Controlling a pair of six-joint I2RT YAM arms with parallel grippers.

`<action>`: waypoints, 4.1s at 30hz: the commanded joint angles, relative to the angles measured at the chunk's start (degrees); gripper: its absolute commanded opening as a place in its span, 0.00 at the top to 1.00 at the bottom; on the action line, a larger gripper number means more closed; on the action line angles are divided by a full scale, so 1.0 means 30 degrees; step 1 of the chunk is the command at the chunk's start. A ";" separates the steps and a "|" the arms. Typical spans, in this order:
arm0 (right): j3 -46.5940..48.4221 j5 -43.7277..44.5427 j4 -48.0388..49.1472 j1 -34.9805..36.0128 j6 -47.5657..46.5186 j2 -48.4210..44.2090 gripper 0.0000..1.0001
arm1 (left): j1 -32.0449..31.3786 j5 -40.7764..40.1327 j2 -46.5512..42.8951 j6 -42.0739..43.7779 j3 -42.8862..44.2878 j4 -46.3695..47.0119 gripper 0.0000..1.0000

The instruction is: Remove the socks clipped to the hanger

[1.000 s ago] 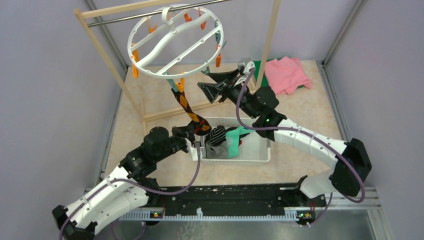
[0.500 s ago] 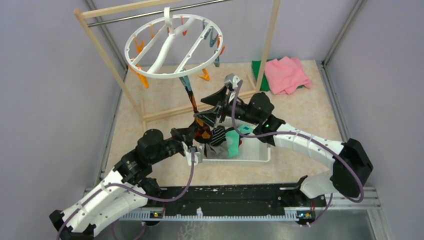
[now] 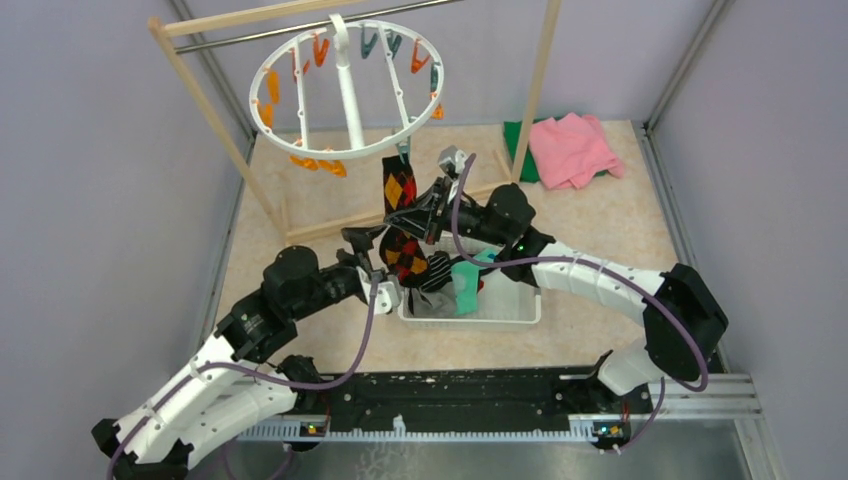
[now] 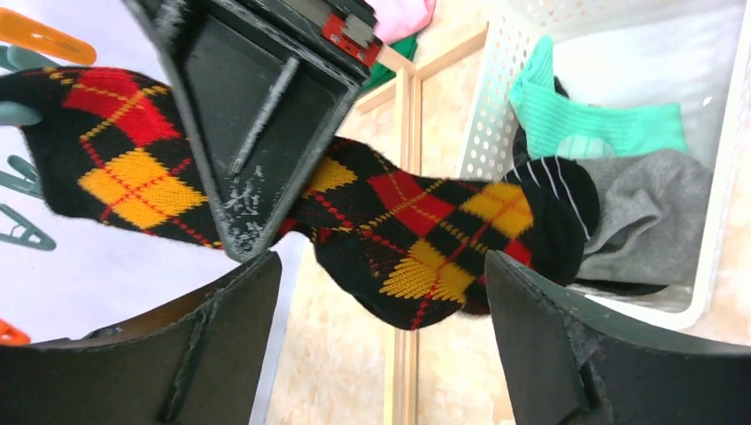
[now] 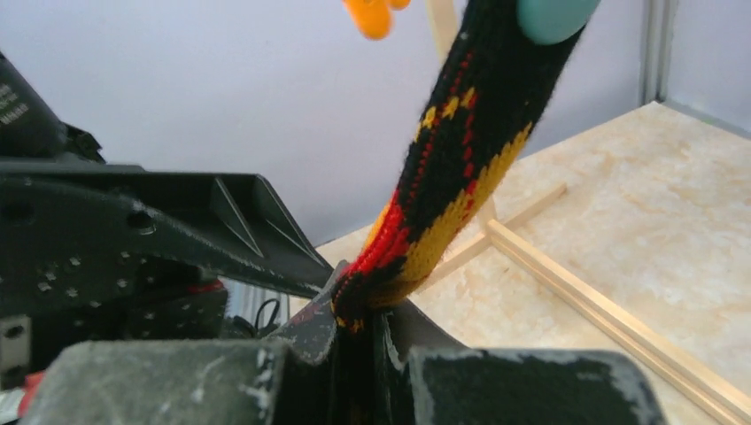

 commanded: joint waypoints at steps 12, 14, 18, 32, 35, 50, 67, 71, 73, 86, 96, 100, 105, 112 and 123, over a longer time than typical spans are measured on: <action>0.1091 0.3979 0.0769 0.2353 -0.2237 0.1354 1.00 | -0.0091 -0.1141 0.2814 -1.3676 0.8097 -0.0394 0.05; 0.1128 0.4285 0.1117 0.2650 -0.2210 0.1614 1.00 | -0.0087 -0.1550 0.3212 -1.4070 0.8516 -0.0274 0.06; 0.0985 0.5423 0.1869 0.3102 -0.2496 0.1719 1.00 | -0.0063 -0.3291 0.3768 -1.5367 0.9456 0.0031 0.09; 0.4204 0.8753 0.2371 0.5060 -0.4431 0.4302 1.00 | 0.0594 -0.8701 0.4273 -1.5918 1.2412 -0.0585 0.18; 0.4663 0.8863 0.2319 0.5209 -0.4509 0.4732 1.00 | 0.0627 -0.9057 0.4192 -1.5995 1.2602 -0.0785 0.22; 0.4934 0.9183 0.2472 0.5316 -0.4682 0.5268 1.00 | 0.0976 -0.8529 0.3188 -1.8925 1.3062 -0.3986 0.16; 0.4293 0.9183 0.3104 0.5440 -0.4290 0.5127 1.00 | 0.1214 -0.8289 0.3099 -2.1147 1.0228 -0.1973 0.02; 0.4138 0.9183 0.3173 0.5437 -0.4292 0.5023 1.00 | 0.1192 -0.8187 0.3032 -2.0345 0.9311 -0.0445 0.07; 0.4142 0.9183 0.3142 0.5437 -0.4265 0.4991 1.00 | 0.1226 -0.8184 0.3166 -2.0170 0.9207 0.0049 0.11; 0.3953 0.8871 0.3185 0.5439 -0.4147 0.4747 1.00 | 0.1746 -0.8689 0.4469 -2.0111 0.9219 0.1913 0.39; 0.3792 0.8646 0.3101 0.5494 -0.3938 0.4535 1.00 | 0.4638 -0.5925 0.5278 -2.0827 0.8931 0.2789 0.43; 0.3596 0.8641 0.3111 0.5495 -0.3910 0.4387 1.00 | 0.5480 -0.4797 0.5371 -2.1080 0.9009 0.3026 0.47; 0.3485 0.8707 0.3183 0.5507 -0.3909 0.4304 1.00 | 0.5525 -0.4021 0.5189 -2.1345 0.8883 0.2939 0.56; 0.3380 0.8688 0.3271 0.5496 -0.3829 0.4301 1.00 | 0.5529 -0.3870 0.5144 -2.1546 0.8661 0.3052 0.63; 0.3064 0.8815 0.3575 0.5499 -0.3650 0.4249 1.00 | 0.5551 -0.2986 0.4922 -2.2140 0.8464 0.3297 0.92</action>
